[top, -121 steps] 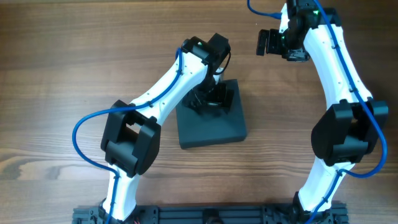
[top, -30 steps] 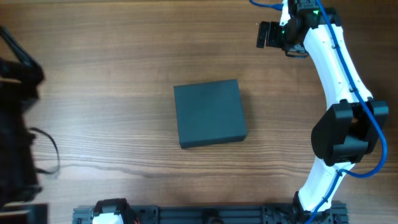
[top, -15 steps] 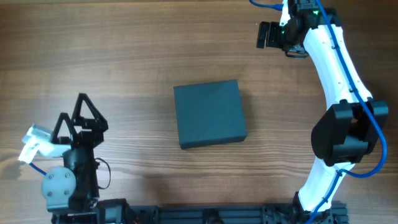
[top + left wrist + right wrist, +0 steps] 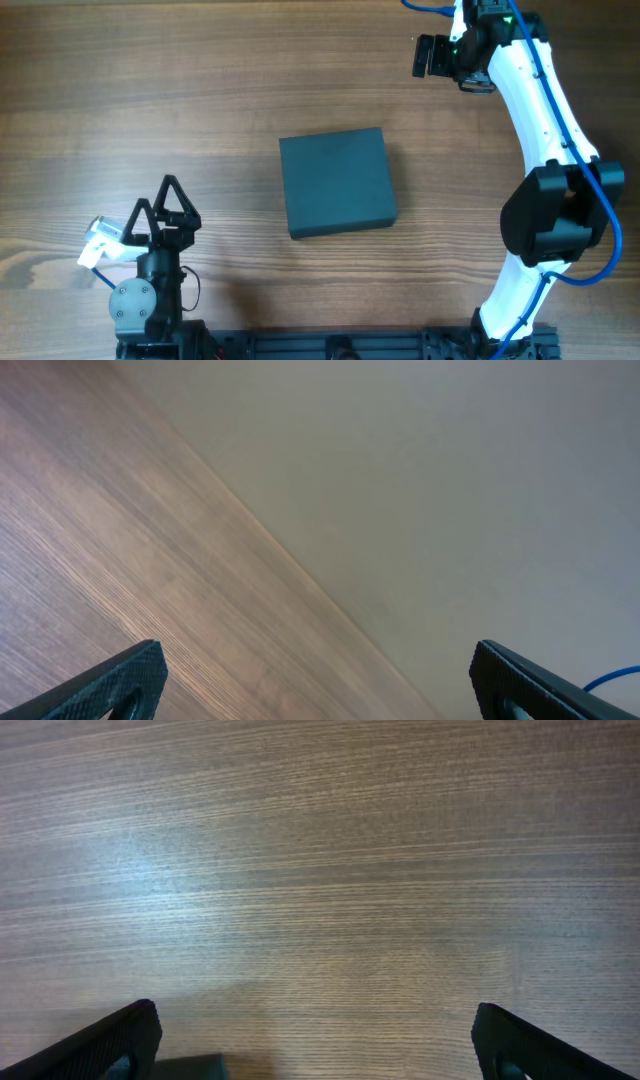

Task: Pack container

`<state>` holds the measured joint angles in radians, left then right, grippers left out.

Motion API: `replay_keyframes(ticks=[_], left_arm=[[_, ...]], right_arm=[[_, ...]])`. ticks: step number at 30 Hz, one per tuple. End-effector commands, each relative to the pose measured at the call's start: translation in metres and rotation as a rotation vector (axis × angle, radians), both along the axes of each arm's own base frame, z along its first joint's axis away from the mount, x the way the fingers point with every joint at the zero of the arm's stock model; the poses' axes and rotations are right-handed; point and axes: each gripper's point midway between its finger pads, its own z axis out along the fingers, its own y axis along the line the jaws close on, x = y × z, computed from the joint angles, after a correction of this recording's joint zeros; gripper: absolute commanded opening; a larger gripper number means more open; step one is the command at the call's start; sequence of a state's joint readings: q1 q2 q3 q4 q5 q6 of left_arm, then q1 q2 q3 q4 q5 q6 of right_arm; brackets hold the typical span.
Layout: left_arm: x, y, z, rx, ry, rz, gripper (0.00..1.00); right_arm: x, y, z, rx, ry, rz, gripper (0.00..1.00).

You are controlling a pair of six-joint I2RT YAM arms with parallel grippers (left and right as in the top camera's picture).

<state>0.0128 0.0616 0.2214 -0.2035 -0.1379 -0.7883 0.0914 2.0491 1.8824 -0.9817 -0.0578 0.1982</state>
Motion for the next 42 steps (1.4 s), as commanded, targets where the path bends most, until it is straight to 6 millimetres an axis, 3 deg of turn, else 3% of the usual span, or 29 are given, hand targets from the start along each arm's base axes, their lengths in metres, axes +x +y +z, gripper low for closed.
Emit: replay_keyframes(ticks=[1,14,16,25,42], left_arm=[[0.002,-0.007,-0.014,-0.033,-0.003,-0.035,1.0],[0.006,-0.009,-0.044,-0.042,0.047,-0.048,1.0],[0.008,-0.007,-0.061,-0.024,0.078,-0.035,1.0],[0.009,-0.024,-0.062,0.668,0.13,-0.19,1.0],[0.01,-0.024,-0.063,0.691,0.136,-0.193,1.0]], right_arm=[[0.003,0.001,0.014,-0.007,-0.037,-0.011,1.0],[0.003,0.001,0.014,-0.007,-0.037,-0.011,1.0],[0.003,0.001,0.014,-0.007,-0.037,-0.011,1.0],[0.003,0.001,0.014,-0.007,-0.037,-0.011,1.0],[0.003,0.001,0.014,-0.007,-0.037,-0.011,1.0]])
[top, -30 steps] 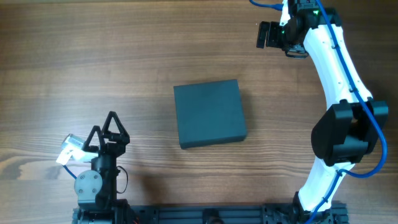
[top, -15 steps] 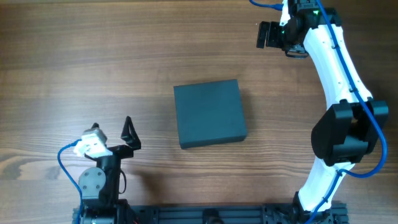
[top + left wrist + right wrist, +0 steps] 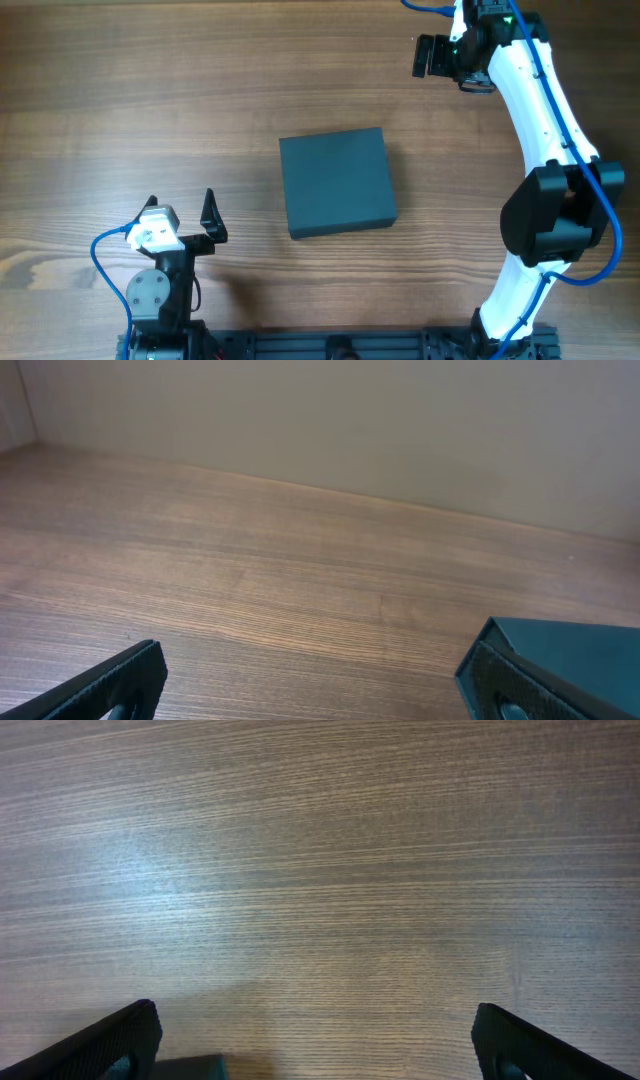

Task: Pack container

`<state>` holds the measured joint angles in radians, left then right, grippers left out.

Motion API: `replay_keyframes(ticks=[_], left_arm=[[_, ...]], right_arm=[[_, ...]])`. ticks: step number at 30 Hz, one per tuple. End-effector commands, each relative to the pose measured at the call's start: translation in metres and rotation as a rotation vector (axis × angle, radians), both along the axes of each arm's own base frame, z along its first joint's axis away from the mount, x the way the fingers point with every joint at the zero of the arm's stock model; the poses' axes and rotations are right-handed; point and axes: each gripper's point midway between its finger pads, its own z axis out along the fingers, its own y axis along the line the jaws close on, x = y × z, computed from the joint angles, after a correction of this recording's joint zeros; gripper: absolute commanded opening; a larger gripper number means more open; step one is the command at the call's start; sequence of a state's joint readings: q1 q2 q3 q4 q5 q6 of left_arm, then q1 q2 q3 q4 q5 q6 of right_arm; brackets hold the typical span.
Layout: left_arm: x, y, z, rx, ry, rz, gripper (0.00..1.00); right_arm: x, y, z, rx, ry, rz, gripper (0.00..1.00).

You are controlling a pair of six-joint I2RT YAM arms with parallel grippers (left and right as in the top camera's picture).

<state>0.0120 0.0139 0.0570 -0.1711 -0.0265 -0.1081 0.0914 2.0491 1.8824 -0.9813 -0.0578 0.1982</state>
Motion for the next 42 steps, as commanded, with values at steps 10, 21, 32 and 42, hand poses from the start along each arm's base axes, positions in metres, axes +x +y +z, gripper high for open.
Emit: replay_keyframes(ticks=[10,21,32,42], left_arm=[[0.0,-0.005,-0.002,0.024,-0.002,-0.03,1.0],[0.0,-0.005,-0.002,0.023,-0.002,-0.03,1.0],[0.0,-0.005,-0.002,0.023,-0.001,-0.03,1.0],[0.0,-0.005,-0.002,0.023,-0.001,-0.03,1.0]], right_arm=[[-0.012,-0.001,0.099,0.011,-0.214,-0.012,1.0],[-0.157,-0.048,0.402,-0.06,-1.115,-0.148,1.0],[-0.235,-0.048,0.242,0.009,-1.283,-0.127,1.0],[-0.252,-0.036,0.147,-0.076,-1.309,0.046,1.0]])
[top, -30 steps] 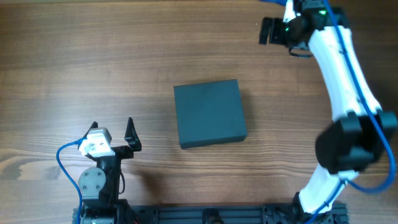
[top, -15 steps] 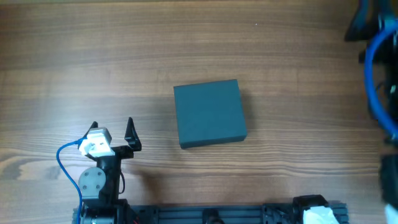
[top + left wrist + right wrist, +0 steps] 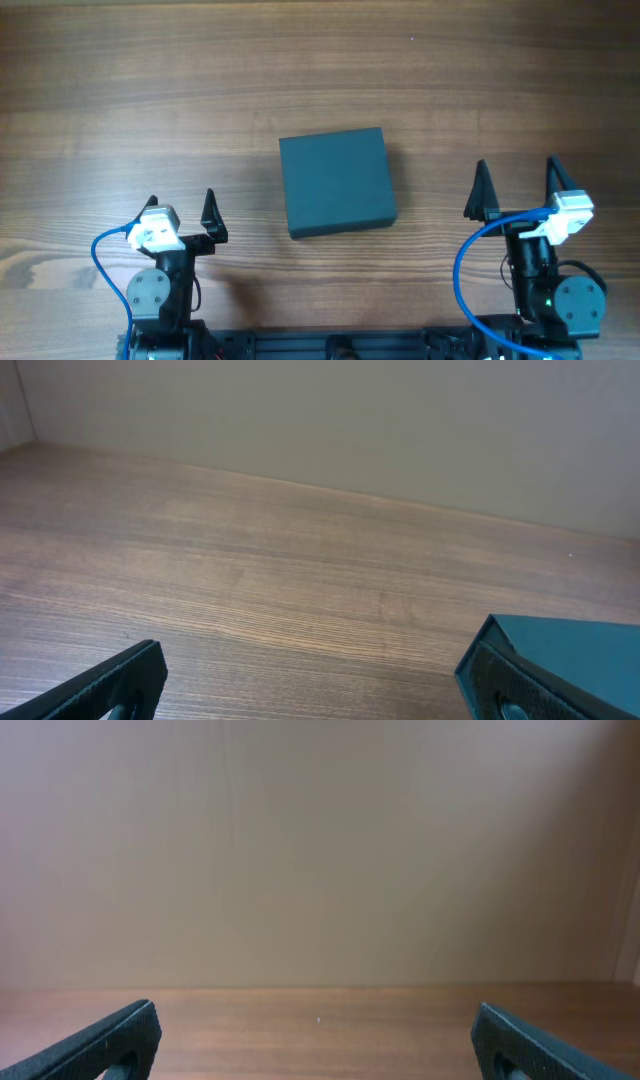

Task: Pack container

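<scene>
A dark teal closed box (image 3: 336, 182), the container, lies flat at the middle of the wooden table (image 3: 150, 90). Its corner (image 3: 570, 645) shows at the right edge of the left wrist view. My left gripper (image 3: 181, 210) stands open near the front left, left of the box, with nothing between its fingers (image 3: 110, 685). My right gripper (image 3: 515, 186) stands open near the front right, right of the box, also empty, its fingers (image 3: 115, 1042) pointing toward the far table edge. The box is out of the right wrist view.
A beige wall (image 3: 320, 840) rises behind the table's far edge. Blue cables (image 3: 470, 280) loop round both arm bases at the front. A dark rail (image 3: 330, 347) runs along the front edge.
My right arm was stretched out to the far right corner of the table. Now it is folded at its base at the front right, gripper open. The left arm and box have not moved.
At first my left gripper sat turned at the front left, facing away from the box, and my right arm reached to the far right corner. Then the left gripper faced the far edge beside the box. Now the right arm is also back at its base.
</scene>
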`<state>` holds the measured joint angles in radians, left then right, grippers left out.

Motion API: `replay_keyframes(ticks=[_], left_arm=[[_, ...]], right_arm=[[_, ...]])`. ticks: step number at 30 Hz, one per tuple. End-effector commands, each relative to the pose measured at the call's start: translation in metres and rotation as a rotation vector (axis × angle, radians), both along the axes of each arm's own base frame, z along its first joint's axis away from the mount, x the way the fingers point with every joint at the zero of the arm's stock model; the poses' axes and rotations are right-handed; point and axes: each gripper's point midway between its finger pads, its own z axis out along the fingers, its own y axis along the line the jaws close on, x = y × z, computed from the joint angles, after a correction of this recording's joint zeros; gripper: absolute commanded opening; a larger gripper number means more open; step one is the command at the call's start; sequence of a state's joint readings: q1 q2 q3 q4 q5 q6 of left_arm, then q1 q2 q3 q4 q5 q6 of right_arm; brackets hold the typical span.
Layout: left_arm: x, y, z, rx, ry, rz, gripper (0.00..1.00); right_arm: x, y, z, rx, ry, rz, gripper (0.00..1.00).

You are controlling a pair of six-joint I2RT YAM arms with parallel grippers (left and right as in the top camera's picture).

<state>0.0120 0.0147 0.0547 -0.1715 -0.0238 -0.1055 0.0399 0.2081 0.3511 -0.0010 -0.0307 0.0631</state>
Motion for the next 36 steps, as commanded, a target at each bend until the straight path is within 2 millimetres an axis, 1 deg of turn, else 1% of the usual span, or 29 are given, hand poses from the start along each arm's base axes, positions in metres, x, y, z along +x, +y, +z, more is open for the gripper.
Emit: replay_keyframes(ticks=[1,3,6,9,16,19,22,25,29,30,34,35,36], left_arm=[[0.0,-0.005,0.0,0.021,-0.005,-0.027,1.0],[0.0,-0.005,0.0,0.021,-0.005,-0.027,1.0],[0.0,-0.005,0.0,0.021,-0.005,-0.027,1.0],[0.0,-0.005,0.0,0.021,-0.005,-0.027,1.0],[0.0,-0.005,0.0,0.021,-0.005,-0.027,1.0],[0.0,-0.005,0.0,0.021,-0.005,-0.027,1.0],[0.0,-0.005,0.0,0.021,-0.004,-0.027,1.0],[0.0,-0.005,0.0,0.021,-0.005,-0.027,1.0],[0.0,-0.005,0.0,0.021,-0.005,-0.027,1.0],[0.0,-0.005,0.0,0.021,-0.005,-0.027,1.0],[0.0,-0.005,0.0,0.021,-0.005,-0.027,1.0],[0.0,-0.005,0.0,0.021,-0.005,-0.027,1.0],[0.0,-0.005,0.0,0.021,-0.005,-0.027,1.0]], right_arm=[[0.002,0.005,-0.015,-0.034,-0.005,0.024,1.0],[0.002,0.002,-0.025,0.017,-0.009,0.014,1.0],[-0.004,0.0,-0.037,0.034,-0.037,0.01,1.0],[-0.002,0.0,-0.05,0.069,-0.022,0.015,1.0],[-0.002,-0.004,-0.061,0.079,-0.013,-0.01,1.0],[0.002,-0.003,-0.073,0.128,-0.017,0.004,1.0],[0.005,-0.002,-0.083,0.13,-0.011,0.009,1.0],[0.005,-0.001,-0.089,0.09,0.012,0.007,1.0],[0.005,0.014,-0.096,-0.083,0.026,0.075,1.0],[0.005,0.014,-0.1,-0.102,0.038,0.073,1.0],[0.005,0.014,-0.103,-0.126,0.049,0.07,1.0],[0.006,0.014,-0.106,-0.126,0.061,0.071,1.0],[0.006,0.014,-0.114,-0.126,0.096,0.073,1.0]])
